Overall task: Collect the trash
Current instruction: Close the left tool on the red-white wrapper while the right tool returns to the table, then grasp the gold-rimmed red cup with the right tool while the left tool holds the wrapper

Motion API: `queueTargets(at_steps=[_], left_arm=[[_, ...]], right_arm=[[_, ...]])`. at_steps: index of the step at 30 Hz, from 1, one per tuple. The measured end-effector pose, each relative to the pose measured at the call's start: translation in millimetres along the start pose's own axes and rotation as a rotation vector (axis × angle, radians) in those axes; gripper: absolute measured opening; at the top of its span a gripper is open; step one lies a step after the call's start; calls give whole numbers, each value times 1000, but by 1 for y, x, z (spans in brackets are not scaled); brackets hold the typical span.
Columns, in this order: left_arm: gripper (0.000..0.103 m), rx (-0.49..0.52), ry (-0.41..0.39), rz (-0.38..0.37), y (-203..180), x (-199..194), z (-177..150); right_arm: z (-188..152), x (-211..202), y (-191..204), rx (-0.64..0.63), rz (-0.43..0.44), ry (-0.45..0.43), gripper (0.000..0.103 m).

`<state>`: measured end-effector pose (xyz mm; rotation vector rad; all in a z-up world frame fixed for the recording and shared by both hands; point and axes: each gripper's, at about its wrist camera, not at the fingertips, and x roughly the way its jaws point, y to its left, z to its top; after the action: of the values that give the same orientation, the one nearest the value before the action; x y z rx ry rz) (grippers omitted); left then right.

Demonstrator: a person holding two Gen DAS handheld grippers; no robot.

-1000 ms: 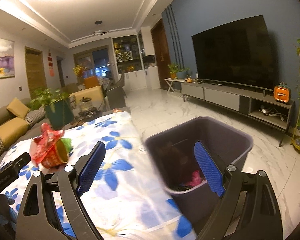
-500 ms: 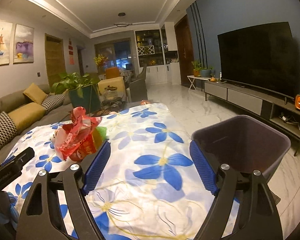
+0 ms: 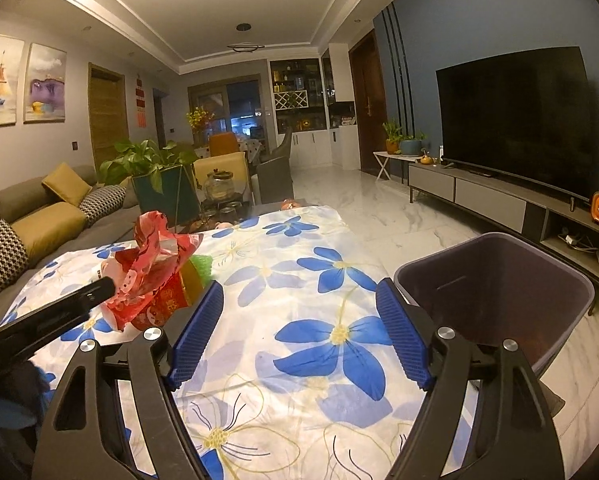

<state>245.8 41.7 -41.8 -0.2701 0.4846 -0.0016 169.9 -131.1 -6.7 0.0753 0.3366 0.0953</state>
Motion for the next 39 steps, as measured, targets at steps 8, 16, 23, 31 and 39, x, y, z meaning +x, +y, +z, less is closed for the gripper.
queueTargets(at_steps=[8, 16, 23, 31, 39], left_arm=[[0, 15, 38, -69, -2, 12, -3], [0, -50, -57, -26, 20, -38, -11], [0, -54, -124, 110, 43, -67, -8], [0, -70, -124, 102, 54, -74, -11], [0, -75, -116, 91, 57, -77, -13]], right_arm=[[-2, 14, 10, -28, 53, 29, 77], [-6, 38, 37, -45, 140, 97, 76], [-1, 70, 56, -11, 210, 177, 65], [1, 110, 67, 23, 313, 288, 57], [-5, 113, 73, 15, 429, 344, 34]])
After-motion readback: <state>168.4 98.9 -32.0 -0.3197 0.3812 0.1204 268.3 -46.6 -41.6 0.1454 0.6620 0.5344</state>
